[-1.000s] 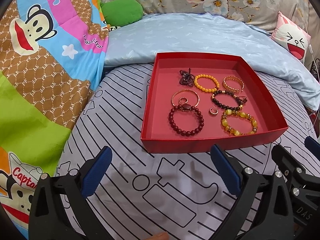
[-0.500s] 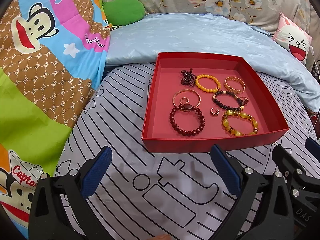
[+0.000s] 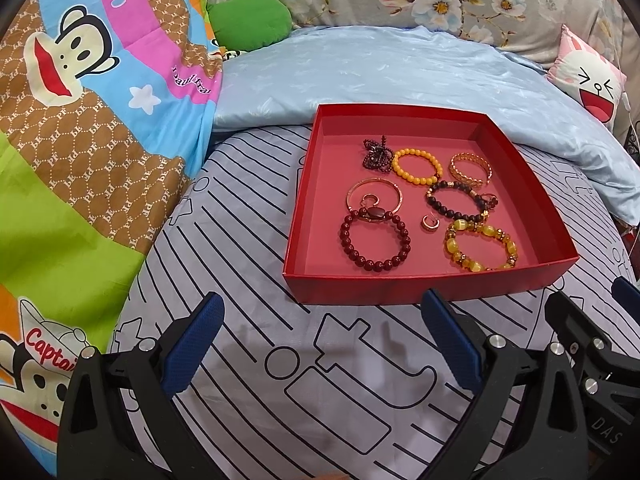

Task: Organize jewelry

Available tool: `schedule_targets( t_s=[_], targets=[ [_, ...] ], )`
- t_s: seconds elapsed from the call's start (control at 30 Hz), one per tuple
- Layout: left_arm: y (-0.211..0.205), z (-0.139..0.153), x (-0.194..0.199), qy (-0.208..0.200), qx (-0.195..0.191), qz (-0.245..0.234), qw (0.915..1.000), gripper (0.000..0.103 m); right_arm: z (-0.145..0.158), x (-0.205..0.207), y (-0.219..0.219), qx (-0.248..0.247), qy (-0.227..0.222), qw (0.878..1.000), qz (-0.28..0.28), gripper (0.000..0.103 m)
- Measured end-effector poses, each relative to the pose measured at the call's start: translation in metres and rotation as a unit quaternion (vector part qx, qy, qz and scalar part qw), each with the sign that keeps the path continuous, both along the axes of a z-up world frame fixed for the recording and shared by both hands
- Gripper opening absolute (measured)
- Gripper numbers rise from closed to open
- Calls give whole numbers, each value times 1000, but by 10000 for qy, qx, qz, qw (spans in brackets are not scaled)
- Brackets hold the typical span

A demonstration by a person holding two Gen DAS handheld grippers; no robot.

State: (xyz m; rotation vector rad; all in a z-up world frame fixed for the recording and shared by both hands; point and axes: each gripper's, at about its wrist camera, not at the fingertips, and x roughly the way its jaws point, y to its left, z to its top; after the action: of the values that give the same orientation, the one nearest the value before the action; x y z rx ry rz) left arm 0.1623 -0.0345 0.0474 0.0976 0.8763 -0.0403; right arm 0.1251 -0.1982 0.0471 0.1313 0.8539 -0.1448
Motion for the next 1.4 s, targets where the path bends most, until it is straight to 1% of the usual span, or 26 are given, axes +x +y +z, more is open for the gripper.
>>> schedule_targets(
  t_s=[0.23,1.4],
  targets=[
    [2,-2,1,42,-100,28,9999,94,0,0,1,-15,25,10000,4,97],
    [-3,4,-5,-46,71,28,10000,94,1,-5,-2,-29,16,10000,-13,97]
  ],
)
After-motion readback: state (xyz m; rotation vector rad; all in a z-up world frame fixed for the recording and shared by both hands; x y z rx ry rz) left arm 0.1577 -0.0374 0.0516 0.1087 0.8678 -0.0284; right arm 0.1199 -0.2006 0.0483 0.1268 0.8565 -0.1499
